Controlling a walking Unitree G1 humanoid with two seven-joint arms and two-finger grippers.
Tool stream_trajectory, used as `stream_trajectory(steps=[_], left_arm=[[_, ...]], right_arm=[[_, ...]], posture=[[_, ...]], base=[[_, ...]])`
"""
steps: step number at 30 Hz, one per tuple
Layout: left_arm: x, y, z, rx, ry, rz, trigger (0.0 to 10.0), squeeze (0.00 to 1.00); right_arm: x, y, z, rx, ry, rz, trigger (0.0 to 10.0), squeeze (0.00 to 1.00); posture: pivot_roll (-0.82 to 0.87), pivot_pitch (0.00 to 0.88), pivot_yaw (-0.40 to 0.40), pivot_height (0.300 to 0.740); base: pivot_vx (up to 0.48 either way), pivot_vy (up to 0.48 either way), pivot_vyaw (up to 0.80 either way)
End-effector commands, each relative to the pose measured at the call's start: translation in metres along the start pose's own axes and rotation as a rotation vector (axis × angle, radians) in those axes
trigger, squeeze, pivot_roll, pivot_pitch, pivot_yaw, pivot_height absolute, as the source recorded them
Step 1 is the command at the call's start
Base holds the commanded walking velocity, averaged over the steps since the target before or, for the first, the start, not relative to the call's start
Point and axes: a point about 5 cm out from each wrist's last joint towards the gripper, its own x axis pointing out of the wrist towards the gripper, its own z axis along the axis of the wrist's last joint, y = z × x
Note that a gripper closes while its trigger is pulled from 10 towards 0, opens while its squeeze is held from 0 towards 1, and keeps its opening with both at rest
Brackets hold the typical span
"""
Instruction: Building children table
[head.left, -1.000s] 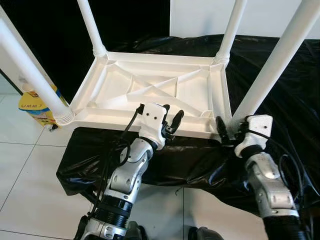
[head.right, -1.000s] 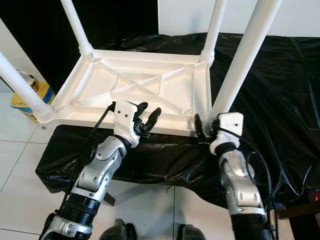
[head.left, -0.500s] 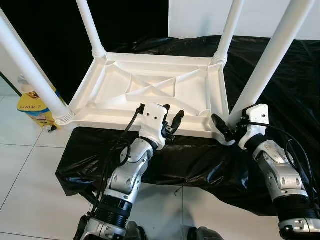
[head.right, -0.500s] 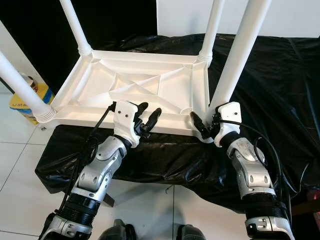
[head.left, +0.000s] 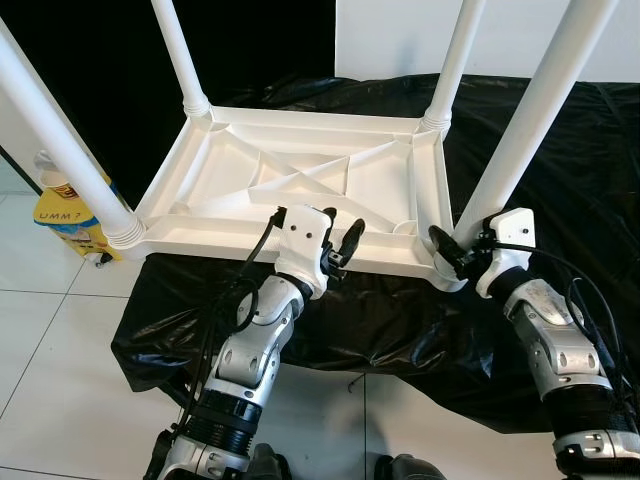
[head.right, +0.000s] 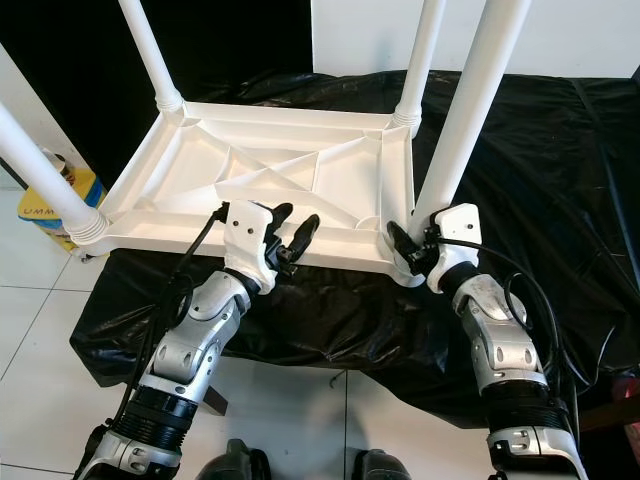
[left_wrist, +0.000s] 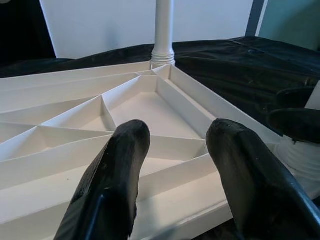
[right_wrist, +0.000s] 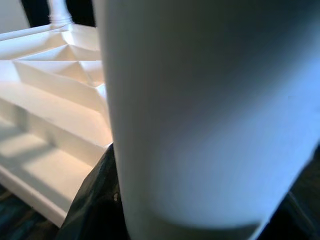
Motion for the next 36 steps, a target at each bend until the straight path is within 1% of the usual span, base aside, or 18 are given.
stream_trajectory(steps=[1, 3, 4, 6, 7, 9, 10, 12, 13, 18, 19, 20, 22, 23, 25, 26, 31, 36], left_arm=[[-0.001, -0.001, 0.001, 0.015, 0.002, -0.014, 10.0, 0.00], [0.000, -0.001, 0.001, 0.015, 0.003, -0.017, 10.0, 0.00], [0.000, -0.001, 0.001, 0.015, 0.003, -0.017, 10.0, 0.00], [0.000, -0.001, 0.001, 0.015, 0.003, -0.020, 10.0, 0.00], [0.000, -0.001, 0.001, 0.015, 0.003, -0.020, 10.0, 0.00], [0.001, -0.001, 0.001, 0.014, 0.003, -0.024, 10.0, 0.00], [0.001, -0.001, 0.001, 0.014, 0.003, -0.024, 10.0, 0.00], [0.001, -0.001, 0.001, 0.013, 0.004, -0.027, 10.0, 0.00], [0.001, -0.001, 0.001, 0.013, 0.004, -0.027, 10.0, 0.00], [0.001, -0.001, 0.002, 0.011, 0.004, -0.028, 10.0, 0.00], [0.001, -0.001, 0.002, 0.011, 0.004, -0.028, 10.0, 0.00], [0.000, -0.001, 0.002, 0.011, 0.004, -0.026, 10.0, 0.00], [0.000, -0.001, 0.001, 0.011, 0.005, -0.026, 10.0, 0.00], [0.000, -0.002, 0.001, 0.010, 0.005, -0.025, 10.0, 0.00], [0.000, -0.002, 0.002, 0.008, 0.004, -0.024, 10.0, 0.00], [-0.001, -0.002, 0.001, 0.009, 0.005, -0.024, 10.0, 0.00], [-0.001, -0.001, 0.001, 0.010, 0.005, -0.021, 10.0, 0.00], [-0.001, -0.002, 0.002, 0.009, 0.003, -0.020, 10.0, 0.00]], right_arm=[[-0.005, 0.006, -0.018, 0.014, 0.087, -0.035, 10.0, 0.00], [-0.005, 0.008, -0.018, 0.024, 0.089, -0.099, 10.0, 0.00], [-0.005, 0.008, -0.018, 0.024, 0.089, -0.099, 10.0, 0.00], [-0.006, 0.010, -0.019, 0.039, 0.091, -0.164, 10.0, 0.00], [-0.006, 0.010, -0.019, 0.039, 0.091, -0.164, 10.0, 0.00], [-0.006, 0.011, -0.019, 0.049, 0.096, -0.254, 10.0, 0.00], [-0.006, 0.011, -0.019, 0.049, 0.096, -0.254, 10.0, 0.00], [-0.006, 0.012, -0.019, 0.059, 0.098, -0.334, 10.0, 0.00], [-0.006, 0.012, -0.019, 0.059, 0.098, -0.334, 10.0, 0.00], [-0.005, 0.022, -0.020, 0.079, 0.108, -0.546, 10.0, 0.00], [-0.005, 0.022, -0.020, 0.079, 0.108, -0.546, 10.0, 0.00], [-0.005, 0.029, -0.023, 0.089, 0.133, -0.629, 10.0, 0.00], [-0.005, 0.032, -0.024, 0.095, 0.143, -0.649, 10.0, 0.00], [-0.001, 0.043, -0.023, 0.105, 0.143, -0.617, 10.0, 0.00], [0.001, 0.046, -0.021, 0.108, 0.131, -0.594, 10.0, 0.00], [0.001, 0.047, -0.019, 0.115, 0.117, -0.571, 10.0, 0.00], [0.001, 0.046, -0.018, 0.119, 0.115, -0.575, 10.0, 0.00], [0.004, 0.052, -0.011, 0.125, 0.072, -0.550, 10.0, 0.00]], posture=[[0.07, 0.087, 0.008, 0.740], [0.07, 0.088, 0.011, 0.740], [0.07, 0.088, 0.011, 0.740], [0.07, 0.089, 0.014, 0.740], [0.07, 0.089, 0.014, 0.740], [0.07, 0.090, 0.019, 0.740], [0.07, 0.090, 0.019, 0.740], [0.06, 0.093, 0.021, 0.740], [0.06, 0.093, 0.021, 0.740], [0.07, 0.099, 0.019, 0.740], [0.07, 0.099, 0.019, 0.740], [0.07, 0.099, 0.018, 0.740], [0.07, 0.099, 0.018, 0.740], [0.07, 0.101, 0.017, 0.740], [0.07, 0.102, 0.016, 0.740], [0.07, 0.103, 0.015, 0.740], [0.08, 0.102, 0.011, 0.740], [0.07, 0.098, 0.011, 0.740]], base=[[0.000, 0.000, 0.00], [0.000, 0.000, 0.00], [0.000, 0.000, 0.00], [0.000, 0.000, 0.00], [0.000, 0.000, 0.00], [0.000, 0.000, 0.00], [0.000, 0.000, 0.00], [0.000, 0.000, 0.00], [0.000, 0.000, 0.00], [0.000, 0.000, 0.00], [0.000, 0.000, 0.00], [0.000, 0.000, 0.00], [0.000, 0.000, 0.00], [0.000, 0.000, 0.00], [0.000, 0.000, 0.00], [0.000, 0.000, 0.00], [0.000, 0.000, 0.00], [0.000, 0.000, 0.00]])
